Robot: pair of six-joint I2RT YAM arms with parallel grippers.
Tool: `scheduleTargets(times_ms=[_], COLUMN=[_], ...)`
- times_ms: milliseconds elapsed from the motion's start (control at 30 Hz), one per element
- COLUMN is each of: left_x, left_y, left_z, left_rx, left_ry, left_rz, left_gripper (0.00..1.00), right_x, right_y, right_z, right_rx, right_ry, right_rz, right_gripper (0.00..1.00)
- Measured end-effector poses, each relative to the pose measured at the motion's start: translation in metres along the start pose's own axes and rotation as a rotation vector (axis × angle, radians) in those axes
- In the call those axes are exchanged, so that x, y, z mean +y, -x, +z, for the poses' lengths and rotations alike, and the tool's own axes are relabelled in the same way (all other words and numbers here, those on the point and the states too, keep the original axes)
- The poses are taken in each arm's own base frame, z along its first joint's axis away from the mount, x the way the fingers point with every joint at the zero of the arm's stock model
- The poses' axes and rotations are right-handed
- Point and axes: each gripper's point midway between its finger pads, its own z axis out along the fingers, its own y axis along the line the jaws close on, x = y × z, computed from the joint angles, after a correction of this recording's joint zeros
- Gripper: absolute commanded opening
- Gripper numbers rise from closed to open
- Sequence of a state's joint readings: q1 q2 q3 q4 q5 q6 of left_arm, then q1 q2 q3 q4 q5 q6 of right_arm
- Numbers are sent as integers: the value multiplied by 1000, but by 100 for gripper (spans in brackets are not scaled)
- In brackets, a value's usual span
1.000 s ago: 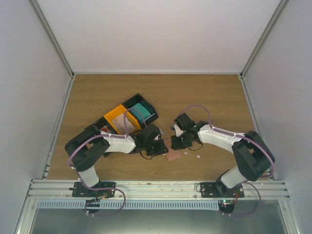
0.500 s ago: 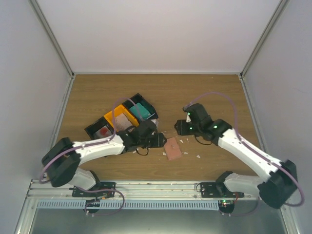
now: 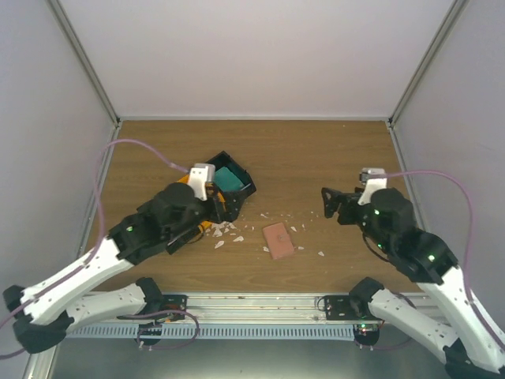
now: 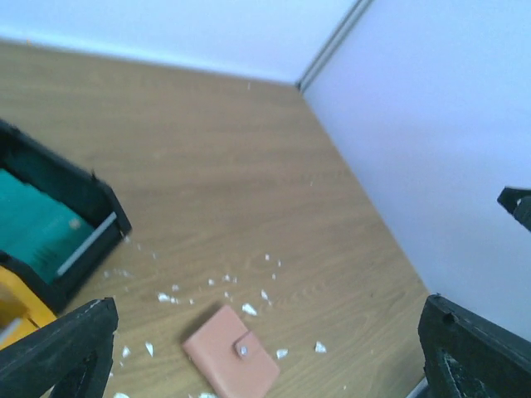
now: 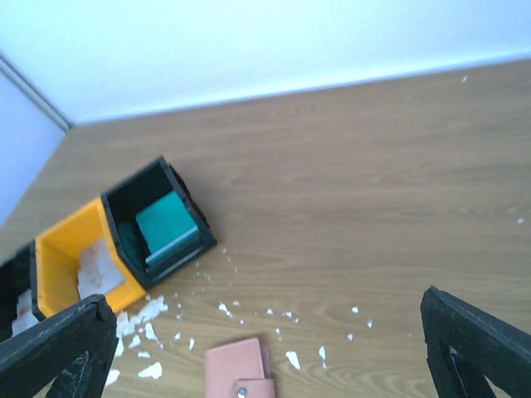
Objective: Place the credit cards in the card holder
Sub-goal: Reset both arms
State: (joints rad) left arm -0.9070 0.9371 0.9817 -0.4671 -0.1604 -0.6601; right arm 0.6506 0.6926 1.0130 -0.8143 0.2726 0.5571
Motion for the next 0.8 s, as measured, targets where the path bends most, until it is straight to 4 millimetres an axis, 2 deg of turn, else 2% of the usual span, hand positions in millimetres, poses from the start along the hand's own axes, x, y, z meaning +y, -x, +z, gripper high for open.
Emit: scheduleTargets(times_ms=[167,267,367,567,800], left_x=[2,10,18,33,42], left_y=[40,52,62,73,78], left_z=[-62,-92,-120,-157,-168], left_rx=[-170,-247,-323,-433,-475], left_ry=[-5,11,22,55,97], left_rz=[62,92,113,121,123], left_gripper=[99,99,99,99,99], right_x=[-16,-30,-43,-57,-61], right_y=[31,43,48,52,47], right_z=[-47,-74,-92,-110,-104], right_rx=[-158,-262,-329,-401,-393], right_ry=[-18,-39,-61,-89,-113], right_rz=[46,87,115,151,145], right_gripper=[100,100,100,100,100])
